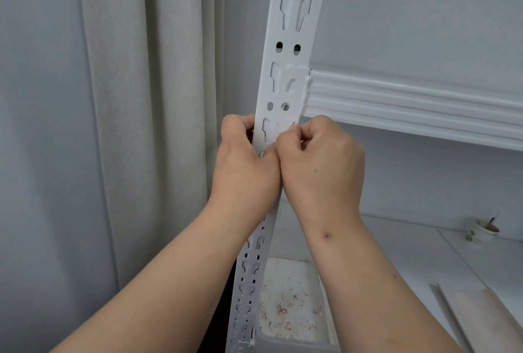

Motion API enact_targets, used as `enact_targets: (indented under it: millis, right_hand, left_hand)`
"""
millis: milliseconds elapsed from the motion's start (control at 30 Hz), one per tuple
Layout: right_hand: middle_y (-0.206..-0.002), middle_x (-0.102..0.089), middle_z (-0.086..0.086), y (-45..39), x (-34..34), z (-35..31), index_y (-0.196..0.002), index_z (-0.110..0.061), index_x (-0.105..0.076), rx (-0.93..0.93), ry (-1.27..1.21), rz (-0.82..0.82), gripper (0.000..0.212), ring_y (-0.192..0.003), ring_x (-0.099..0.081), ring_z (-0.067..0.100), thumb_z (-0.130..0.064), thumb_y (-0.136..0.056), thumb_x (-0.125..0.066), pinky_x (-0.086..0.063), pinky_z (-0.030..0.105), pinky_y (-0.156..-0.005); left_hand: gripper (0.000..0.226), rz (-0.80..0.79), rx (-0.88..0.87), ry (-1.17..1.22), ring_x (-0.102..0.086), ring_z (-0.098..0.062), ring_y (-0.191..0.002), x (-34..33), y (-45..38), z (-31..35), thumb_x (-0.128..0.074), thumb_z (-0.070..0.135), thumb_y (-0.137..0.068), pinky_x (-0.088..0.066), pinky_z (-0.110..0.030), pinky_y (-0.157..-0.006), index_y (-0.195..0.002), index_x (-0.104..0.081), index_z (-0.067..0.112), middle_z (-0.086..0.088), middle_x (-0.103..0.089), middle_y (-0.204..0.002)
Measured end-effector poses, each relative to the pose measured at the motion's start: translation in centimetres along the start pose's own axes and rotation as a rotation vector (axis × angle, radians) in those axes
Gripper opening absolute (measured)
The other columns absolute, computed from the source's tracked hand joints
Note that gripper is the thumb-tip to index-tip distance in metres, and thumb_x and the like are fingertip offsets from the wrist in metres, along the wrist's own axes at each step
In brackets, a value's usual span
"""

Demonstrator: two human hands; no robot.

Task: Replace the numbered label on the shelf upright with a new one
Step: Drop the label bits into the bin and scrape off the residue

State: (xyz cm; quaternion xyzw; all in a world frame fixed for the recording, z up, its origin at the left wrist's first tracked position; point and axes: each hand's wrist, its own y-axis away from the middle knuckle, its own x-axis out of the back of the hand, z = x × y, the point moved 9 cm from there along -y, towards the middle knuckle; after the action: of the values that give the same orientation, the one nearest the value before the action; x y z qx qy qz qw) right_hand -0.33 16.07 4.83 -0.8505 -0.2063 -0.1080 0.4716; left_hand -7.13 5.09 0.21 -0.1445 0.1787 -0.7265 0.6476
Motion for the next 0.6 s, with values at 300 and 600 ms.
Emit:
enact_targets:
  millis: [300,600]
  right_hand:
    - [-0.061,-0.062,-0.005,0.1,0.0,1.0,-0.067,-0.015,-0.061,-0.113,-0.17,-0.005,0.025,-0.066,-0.06,0.021,-0.031,-0.086,-0.057,-0.049,0.034,-0.064]
    - [-0.053,-0.055,-0.007,0.3,-0.4,2.0,-0.058,-0.019,-0.054,-0.233,-0.309,-0.006,0.023,-0.052,-0.05,0.01,-0.019,-0.081,-0.059,-0.039,0.024,-0.053]
  left_hand:
    - [0.028,0.006,0.007,0.01,-0.062,0.009,-0.08,0.0,0.1,0.0,-0.068,0.026,-0.088,-0.052,-0.013,-0.064,-0.107,-0.048,0.03,0.017,-0.065,-0.095]
    - [0.03,0.0,-0.001,-0.022,-0.061,0.009,-0.082,0.0,0.0,-0.1,-0.066,0.021,-0.088,-0.052,-0.014,-0.066,-0.11,-0.047,0.029,0.019,-0.063,-0.096]
